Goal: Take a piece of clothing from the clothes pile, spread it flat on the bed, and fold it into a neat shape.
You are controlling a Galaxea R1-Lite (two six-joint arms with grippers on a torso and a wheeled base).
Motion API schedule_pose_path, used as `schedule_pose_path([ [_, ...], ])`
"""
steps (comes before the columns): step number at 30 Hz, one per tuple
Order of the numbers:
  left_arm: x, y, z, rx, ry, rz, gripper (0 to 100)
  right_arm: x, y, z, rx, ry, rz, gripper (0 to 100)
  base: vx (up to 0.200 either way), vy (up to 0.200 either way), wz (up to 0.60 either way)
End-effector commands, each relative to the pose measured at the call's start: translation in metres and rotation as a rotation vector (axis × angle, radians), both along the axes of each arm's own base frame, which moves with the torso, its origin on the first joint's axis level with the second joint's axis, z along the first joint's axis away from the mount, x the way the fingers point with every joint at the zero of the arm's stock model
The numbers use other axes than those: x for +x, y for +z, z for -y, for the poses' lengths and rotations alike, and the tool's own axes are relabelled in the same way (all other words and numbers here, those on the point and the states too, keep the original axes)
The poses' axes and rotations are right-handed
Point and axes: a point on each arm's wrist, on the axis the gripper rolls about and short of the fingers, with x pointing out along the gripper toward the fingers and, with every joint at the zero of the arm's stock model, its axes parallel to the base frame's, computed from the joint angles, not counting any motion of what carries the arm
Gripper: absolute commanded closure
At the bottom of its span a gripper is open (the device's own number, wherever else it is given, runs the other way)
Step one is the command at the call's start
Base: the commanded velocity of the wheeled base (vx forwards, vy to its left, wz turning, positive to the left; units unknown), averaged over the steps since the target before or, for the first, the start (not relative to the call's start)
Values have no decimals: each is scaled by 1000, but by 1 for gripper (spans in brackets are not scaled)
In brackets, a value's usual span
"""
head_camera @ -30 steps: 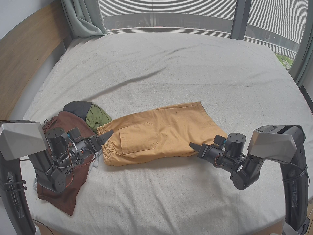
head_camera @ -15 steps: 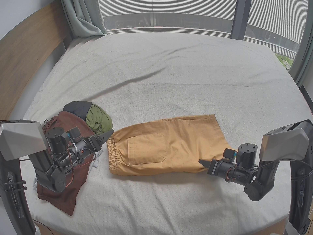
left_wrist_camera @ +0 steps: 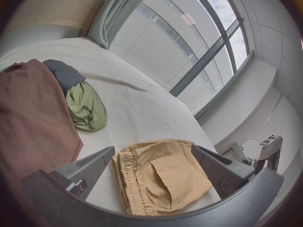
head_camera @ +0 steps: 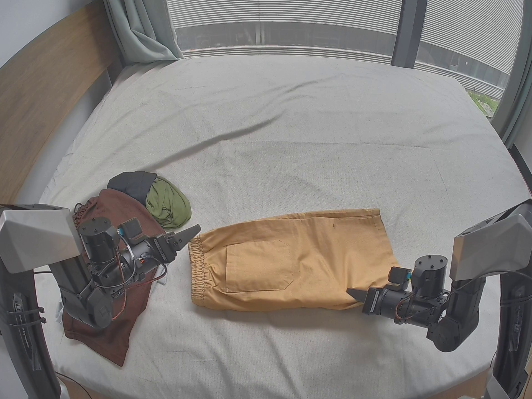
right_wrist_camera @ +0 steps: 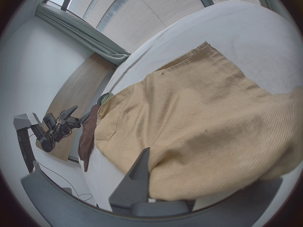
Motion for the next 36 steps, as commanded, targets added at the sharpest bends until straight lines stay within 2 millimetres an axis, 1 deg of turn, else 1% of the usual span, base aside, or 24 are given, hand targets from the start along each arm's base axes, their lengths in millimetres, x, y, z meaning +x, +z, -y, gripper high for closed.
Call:
schedule_pose_path([
  [1, -3, -4, -2, 1, -21, -19, 0, -1, -2, 1, -6, -5, -11, 100, 0, 0, 0],
  [3, -5, -5, -2, 3, -32, -25, 0, -1, -3, 1, -8, -8, -12, 100, 0, 0, 0],
  [4, -5, -5, -2, 6, -34, -25, 0, 0, -3, 0, -4, -7, -11, 0, 0, 0, 0],
  [8, -5, -4, -2, 7, -36, -20, 0, -5, -4, -2, -10, 1, -26, 0, 0, 0, 0],
  [9, -6, -4, -2, 8, -38, -22, 0, -13, -6, -1, -24, 13, -50, 0, 0, 0, 0],
  [11, -6, -4, -2, 9, -38, -23, 0, -20, -6, -1, -32, 26, -69, 0, 0, 0, 0],
  [16, -6, -4, -2, 10, -40, -22, 0, -46, -4, -7, -60, 91, -121, 0, 0, 0, 0],
  [17, -6, -4, -2, 10, -40, -22, 0, -47, -4, -8, -60, 97, -122, 0, 0, 0, 0],
  [18, -6, -5, -1, 11, -41, -23, 0, -56, -1, -11, -66, 127, -131, 0, 0, 0, 0],
  [21, -6, -5, -1, 11, -41, -22, 0, -71, 8, -17, -56, 198, -128, 0, 0, 0, 0],
  [24, -6, -4, -1, 12, -40, -21, 0, -76, 25, -22, -21, 238, -73, 0, 0, 0, 0],
  [26, -7, -4, -1, 12, -41, -18, 0, -72, 37, -24, 5, 235, -17, 0, 0, 0, 0],
  [28, -7, -4, -1, 12, -41, -18, 0, -61, 50, -26, 42, 219, 58, 0, 0, 0, 0],
  [29, -7, -4, -1, 12, -41, -18, 0, -59, 52, -25, 47, 213, 69, 0, 0, 0, 0],
  [30, -7, -4, -1, 14, -42, -18, 0, -45, 60, -19, 67, 165, 120, 0, 0, 0, 0],
  [32, -7, -4, 0, 22, -44, -12, 0, -23, 67, -10, 79, 104, 184, 0, 0, 0, 0],
  [34, -7, -4, 0, 26, -45, -11, 0, -7, 68, -4, 81, 64, 221, 0, 0, 0, 0],
  [36, -7, -4, 0, 27, -45, -9, 0, 10, 65, 3, 82, 24, 237, 0, 0, 0, 0],
])
